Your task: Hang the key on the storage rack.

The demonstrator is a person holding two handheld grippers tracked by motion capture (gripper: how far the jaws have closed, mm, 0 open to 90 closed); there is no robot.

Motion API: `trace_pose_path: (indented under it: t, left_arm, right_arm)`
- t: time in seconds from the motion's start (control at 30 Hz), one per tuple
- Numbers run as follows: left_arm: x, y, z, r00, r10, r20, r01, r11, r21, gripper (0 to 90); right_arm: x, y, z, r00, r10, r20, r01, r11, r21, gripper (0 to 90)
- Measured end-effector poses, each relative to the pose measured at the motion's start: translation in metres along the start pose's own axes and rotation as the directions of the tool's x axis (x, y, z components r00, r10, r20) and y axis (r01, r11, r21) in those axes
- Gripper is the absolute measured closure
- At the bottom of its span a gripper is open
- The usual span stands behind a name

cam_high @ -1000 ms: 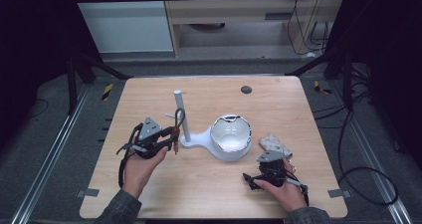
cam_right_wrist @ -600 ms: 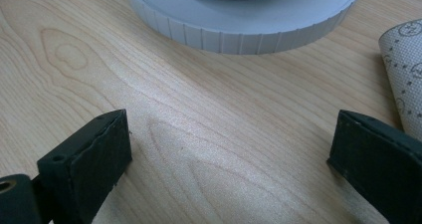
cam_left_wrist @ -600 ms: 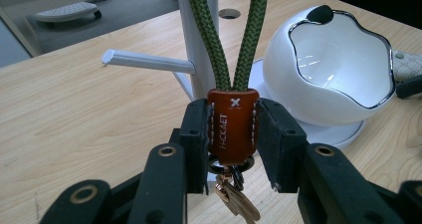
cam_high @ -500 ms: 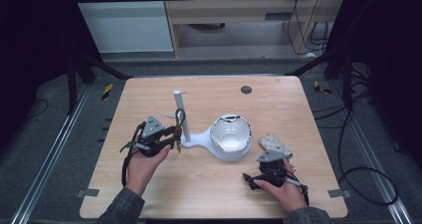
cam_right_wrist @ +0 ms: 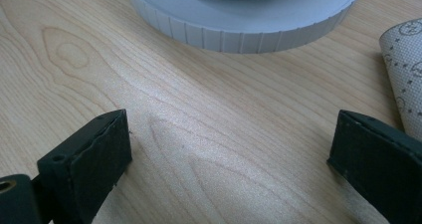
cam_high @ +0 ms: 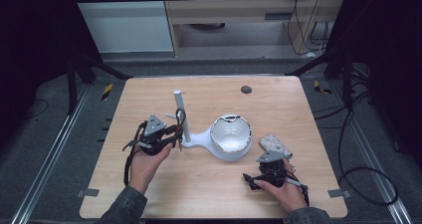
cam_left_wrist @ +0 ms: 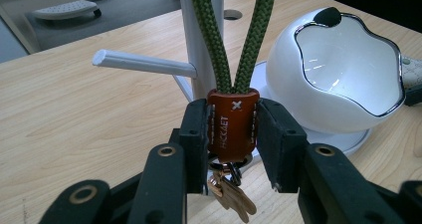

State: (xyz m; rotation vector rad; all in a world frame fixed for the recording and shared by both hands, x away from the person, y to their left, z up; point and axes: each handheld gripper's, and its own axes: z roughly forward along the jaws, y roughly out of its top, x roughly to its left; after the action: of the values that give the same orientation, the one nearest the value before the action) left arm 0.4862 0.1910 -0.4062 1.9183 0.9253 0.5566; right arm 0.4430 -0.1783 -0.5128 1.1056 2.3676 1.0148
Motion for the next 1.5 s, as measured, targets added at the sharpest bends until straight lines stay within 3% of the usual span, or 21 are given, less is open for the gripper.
trace_pose_path:
  t: [0.17, 0.2, 0.37, 0.5, 0.63, 0.67, 0.73, 0.77, 0.87, 0.9, 0.93, 0.97, 1.0, 1.1, 1.23, 1.4, 1.5]
  left_arm:
    - [-0.001, -0.001, 0.002, 1.0000, 0.004, 0.003, -0.004, 0.9999, 0.011, 56.8]
    - [-0.001, -0.002, 0.002, 1.0000, 0.003, -0.005, -0.003, 1.0000, 0.009, 47.4]
    - [0.003, -0.013, 0.001, 0.9999, -0.009, -0.012, 0.009, 0.9998, 0.019, 20.4]
    - [0.007, -0.032, 0.002, 0.9996, -0.024, -0.013, 0.025, 0.9984, 0.051, 12.5]
    - [0.016, -0.051, -0.001, 0.9989, 0.003, -0.046, 0.000, 0.9978, 0.066, 7.4]
    - [0.023, -0.058, -0.001, 0.9981, 0.016, -0.060, -0.011, 0.9971, 0.075, 6.3]
    - [0.028, -0.061, -0.001, 0.9978, 0.018, -0.064, -0.013, 0.9967, 0.080, 6.3]
    - [0.035, -0.065, -0.002, 0.9967, 0.024, -0.078, -0.017, 0.9957, 0.091, 6.2]
    - [0.043, -0.071, -0.004, 0.9963, 0.016, -0.085, -0.008, 0.9954, 0.096, 5.8]
    - [0.048, -0.080, -0.003, 0.9932, -0.015, -0.115, 0.027, 0.9948, 0.099, 6.4]
    - [0.048, -0.080, -0.003, 0.9932, -0.015, -0.115, 0.027, 0.9948, 0.099, 6.5]
    - [0.049, -0.083, -0.001, 0.9908, 0.008, -0.135, 0.010, 0.9913, 0.131, 6.4]
    - [0.048, -0.085, 0.003, 0.9877, 0.057, -0.146, -0.033, 0.9870, 0.157, 6.4]
    - [0.049, -0.085, 0.005, 0.9880, 0.056, -0.144, -0.033, 0.9872, 0.156, 5.8]
    - [0.054, -0.090, 0.011, 0.9925, 0.022, -0.120, 0.002, 0.9801, 0.199, 5.2]
    - [0.061, -0.094, 0.011, 0.9889, -0.022, -0.147, 0.050, 0.9796, 0.195, 5.3]
    - [0.063, -0.098, 0.010, 0.9889, -0.048, -0.141, 0.076, 0.9766, 0.201, 5.3]
  right_arm:
    - [0.000, 0.000, 0.000, 1.0000, 0.000, 0.000, 0.000, 1.000, 0.000, 2.7]
    - [0.000, 0.000, 0.000, 1.0000, 0.000, 0.000, 0.000, 1.000, 0.000, 2.8]
    - [0.000, 0.000, 0.000, 1.0000, 0.000, 0.000, 0.000, 1.000, 0.000, 2.8]
    - [0.000, 0.000, 0.000, 1.0000, 0.004, 0.003, -0.004, 1.000, 0.000, 2.7]
    - [0.004, 0.002, -0.002, 0.9993, 0.025, 0.029, -0.024, 0.999, -0.026, 6.7]
    - [0.005, 0.006, -0.007, 0.9989, 0.011, 0.046, -0.009, 0.999, -0.050, 6.7]
    - [0.005, 0.009, -0.010, 0.9984, 0.001, 0.057, 0.001, 0.999, -0.050, 6.7]
    - [0.005, 0.018, -0.020, 0.9948, -0.033, 0.096, 0.037, 0.999, -0.037, 7.3]
    - [0.004, 0.025, -0.031, 0.9907, -0.051, 0.126, 0.055, 0.998, -0.029, 7.2]
    - [0.000, 0.032, -0.045, 0.9845, -0.072, 0.160, 0.072, 0.997, 0.002, 6.7]
    - [0.000, 0.032, -0.045, 0.9845, -0.072, 0.160, 0.072, 0.997, 0.002, 6.7]
    - [-0.006, 0.036, -0.055, 0.9754, -0.070, 0.209, 0.068, 0.998, 0.015, 6.5]
    - [-0.009, 0.037, -0.059, 0.9754, -0.067, 0.210, 0.064, 0.998, 0.020, 6.1]
    - [-0.018, 0.038, -0.068, 0.9778, -0.065, 0.199, 0.059, 0.998, 0.034, 5.4]
    - [-0.031, 0.037, -0.073, 0.9783, -0.041, 0.203, 0.031, 0.998, 0.051, 4.3]
    - [-0.044, 0.032, -0.074, 0.9788, 0.017, 0.204, -0.027, 0.999, 0.046, 4.9]
    - [-0.046, 0.032, -0.073, 0.9802, 0.017, 0.197, -0.029, 0.998, 0.057, 4.5]
